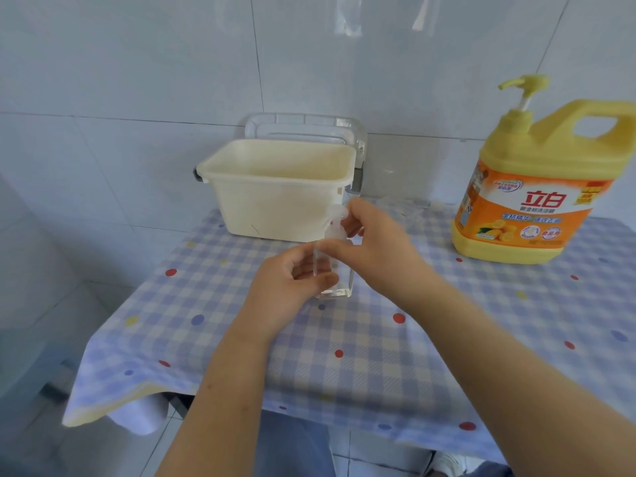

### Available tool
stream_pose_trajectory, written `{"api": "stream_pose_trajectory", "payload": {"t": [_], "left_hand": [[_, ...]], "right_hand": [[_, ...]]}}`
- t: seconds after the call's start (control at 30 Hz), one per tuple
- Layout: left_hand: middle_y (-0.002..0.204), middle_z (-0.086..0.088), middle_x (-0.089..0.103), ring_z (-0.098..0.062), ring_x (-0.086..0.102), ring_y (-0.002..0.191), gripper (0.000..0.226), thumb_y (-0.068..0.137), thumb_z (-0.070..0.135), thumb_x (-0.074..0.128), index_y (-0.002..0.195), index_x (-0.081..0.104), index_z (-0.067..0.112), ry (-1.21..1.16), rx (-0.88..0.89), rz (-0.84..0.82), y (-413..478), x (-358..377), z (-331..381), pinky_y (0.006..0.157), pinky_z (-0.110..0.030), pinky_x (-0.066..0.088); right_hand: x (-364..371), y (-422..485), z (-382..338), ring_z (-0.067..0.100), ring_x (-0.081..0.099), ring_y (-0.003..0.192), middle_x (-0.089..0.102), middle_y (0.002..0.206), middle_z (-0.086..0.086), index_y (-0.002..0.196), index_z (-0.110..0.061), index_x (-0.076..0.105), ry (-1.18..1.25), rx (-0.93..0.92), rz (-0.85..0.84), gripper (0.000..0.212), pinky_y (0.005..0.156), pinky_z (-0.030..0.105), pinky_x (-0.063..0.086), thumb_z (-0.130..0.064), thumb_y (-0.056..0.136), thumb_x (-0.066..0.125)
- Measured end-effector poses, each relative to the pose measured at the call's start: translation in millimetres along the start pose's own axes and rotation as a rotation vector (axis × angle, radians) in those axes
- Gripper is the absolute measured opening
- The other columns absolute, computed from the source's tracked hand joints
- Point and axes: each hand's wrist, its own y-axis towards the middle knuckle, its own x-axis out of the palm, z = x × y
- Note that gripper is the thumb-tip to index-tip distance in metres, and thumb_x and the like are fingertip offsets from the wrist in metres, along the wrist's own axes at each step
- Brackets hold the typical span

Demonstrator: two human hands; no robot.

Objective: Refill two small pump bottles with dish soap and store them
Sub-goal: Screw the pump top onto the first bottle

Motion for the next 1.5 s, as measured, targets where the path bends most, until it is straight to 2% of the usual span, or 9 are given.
{"api": "stream_pose_trajectory", "payload": {"t": [0.27,0.43,0.5,0.6,0.77,0.9,1.07,1.2,1.5], "left_hand": [[0.101,0.007,0.074,-0.007,0.068,0.100,0.040,0.079,0.013,0.076,0.116,0.068,0.025,0.026,-0.001,-0.023,2,-1,-2,0.091,-0.030,0.052],[0.096,0.011,0.074,-0.001,0.068,0.094,0.037,0.080,0.011,0.075,0.113,0.068,0.027,0.021,0.004,-0.022,-1,-1,0,0.079,-0.016,0.051],[0.096,0.010,0.074,-0.001,0.068,0.092,0.037,0.081,0.009,0.074,0.114,0.069,0.025,0.019,0.006,-0.024,-1,-1,2,0.075,-0.012,0.050],[0.095,0.011,0.074,0.000,0.068,0.091,0.038,0.081,0.010,0.074,0.115,0.069,0.025,0.025,0.009,-0.019,-1,0,3,0.073,-0.009,0.048],[0.094,0.015,0.074,0.001,0.067,0.093,0.037,0.081,0.011,0.074,0.112,0.068,0.030,0.055,0.015,-0.012,-1,0,3,0.077,-0.012,0.049],[0.100,0.011,0.074,-0.002,0.067,0.098,0.039,0.081,0.010,0.074,0.116,0.067,0.027,0.040,0.009,-0.017,-1,0,2,0.088,-0.024,0.052],[0.105,0.007,0.073,-0.007,0.067,0.102,0.045,0.081,0.009,0.074,0.119,0.060,0.026,-0.011,-0.017,-0.025,-1,0,0,0.092,-0.032,0.052],[0.104,0.008,0.072,-0.004,0.067,0.100,0.036,0.081,0.010,0.074,0.110,0.058,0.023,-0.044,-0.043,0.015,-4,2,-1,0.090,-0.031,0.053],[0.108,0.012,0.068,-0.007,0.063,0.104,0.040,0.079,0.018,0.076,0.116,0.064,0.029,0.054,-0.048,0.171,-4,-4,-1,0.092,-0.032,0.051]], "right_hand": [[14,-3,2,0.016,0.051,0.081,0.055,0.084,-0.003,0.085,-0.017,0.050,-0.055,-0.019,0.107,0.026,0.067,0.029,0.047,-0.034,0.081,0.069],[1,-1,4,0.012,0.049,0.086,0.055,0.090,-0.002,0.098,-0.015,0.065,-0.051,-0.036,-0.045,0.021,0.076,0.022,0.043,-0.034,0.088,0.065],[-5,-2,7,0.009,0.052,0.088,0.056,0.092,-0.004,0.091,-0.019,0.064,-0.044,-0.025,-0.091,0.017,0.078,0.022,0.044,-0.036,0.090,0.062],[-2,-3,10,0.007,0.051,0.085,0.056,0.088,-0.006,0.085,-0.020,0.061,-0.092,-0.061,-0.024,0.018,0.072,0.015,0.040,-0.037,0.091,0.061],[11,-4,9,0.017,0.050,0.082,0.055,0.081,-0.002,0.080,-0.013,0.057,-0.181,-0.156,0.141,0.024,0.081,0.036,0.043,-0.033,0.089,0.065],[16,-8,9,0.012,0.044,0.085,0.049,0.084,-0.008,0.084,-0.023,0.046,-0.210,-0.180,0.174,0.021,0.083,0.033,0.040,-0.035,0.091,0.062],[18,-12,11,0.010,0.046,0.098,0.054,0.099,-0.008,0.101,-0.017,0.059,-0.078,-0.057,0.131,0.023,0.084,0.023,0.042,-0.038,0.091,0.060],[16,-19,14,0.000,0.050,0.092,0.050,0.103,-0.015,0.119,-0.029,0.055,0.025,0.052,0.106,0.038,0.076,0.013,0.041,-0.046,0.086,0.064],[20,-16,7,0.001,0.056,0.083,0.055,0.106,-0.013,0.118,-0.034,0.052,0.139,0.206,0.009,0.036,0.065,0.017,0.043,-0.051,0.088,0.059]]}}
